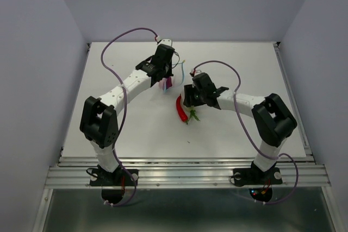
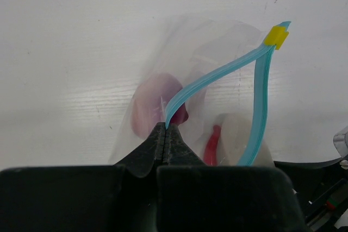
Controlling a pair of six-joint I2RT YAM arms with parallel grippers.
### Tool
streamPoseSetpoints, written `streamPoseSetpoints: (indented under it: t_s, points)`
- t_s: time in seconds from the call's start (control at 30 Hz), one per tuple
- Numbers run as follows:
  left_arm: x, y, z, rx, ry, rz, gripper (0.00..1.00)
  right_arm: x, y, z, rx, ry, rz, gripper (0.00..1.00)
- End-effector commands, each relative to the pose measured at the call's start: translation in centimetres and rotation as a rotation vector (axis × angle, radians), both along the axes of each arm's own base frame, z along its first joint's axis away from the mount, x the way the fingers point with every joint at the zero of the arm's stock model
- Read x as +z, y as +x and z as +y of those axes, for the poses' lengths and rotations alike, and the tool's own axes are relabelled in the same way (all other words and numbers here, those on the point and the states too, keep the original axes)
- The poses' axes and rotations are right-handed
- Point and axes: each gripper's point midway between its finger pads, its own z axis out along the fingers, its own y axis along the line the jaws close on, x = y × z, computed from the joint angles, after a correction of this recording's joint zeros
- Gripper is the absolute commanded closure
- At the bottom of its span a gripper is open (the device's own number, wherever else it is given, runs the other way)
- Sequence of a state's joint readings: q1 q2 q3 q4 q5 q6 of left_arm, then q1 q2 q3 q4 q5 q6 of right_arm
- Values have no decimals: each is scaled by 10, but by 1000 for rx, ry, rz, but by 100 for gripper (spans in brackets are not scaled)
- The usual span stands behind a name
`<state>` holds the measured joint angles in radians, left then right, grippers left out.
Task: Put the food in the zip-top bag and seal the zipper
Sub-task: Pick up the food from the basket with the right arm
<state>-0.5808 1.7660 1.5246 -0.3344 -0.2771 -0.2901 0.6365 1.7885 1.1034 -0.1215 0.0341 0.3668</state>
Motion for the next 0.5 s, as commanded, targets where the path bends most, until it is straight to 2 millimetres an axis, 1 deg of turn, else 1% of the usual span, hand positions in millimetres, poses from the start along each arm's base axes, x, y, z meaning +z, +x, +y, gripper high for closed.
streamPoseSetpoints:
  t_s: [0.0,0.1,0.13,0.2,0.23,0.33,0.37,0.43,0.47]
  points:
    - [14,4,5,29,-8,-31,100,43,8,4,-12,57,-112,60]
    - [13,4,5,33,-12,-29,100,57,3,2,-5,78,-134,57]
    - [13,3,5,36,-16,-29,100,64,-1,-1,-8,85,-146,57]
    - [13,2,4,34,-22,-26,100,71,-5,-5,-6,89,-155,60]
    - [12,2,3,26,-25,-25,100,79,-10,-8,-5,98,-165,62]
    - [13,1,2,23,-35,-25,100,95,-16,-8,14,124,-180,62]
    - [13,1,1,21,-38,-26,100,108,-18,-8,16,146,-200,62]
    - [11,1,1,23,-45,-22,100,121,-18,-6,12,177,-218,62]
    - [12,1,0,21,-48,-22,100,132,-16,-4,10,196,-236,62]
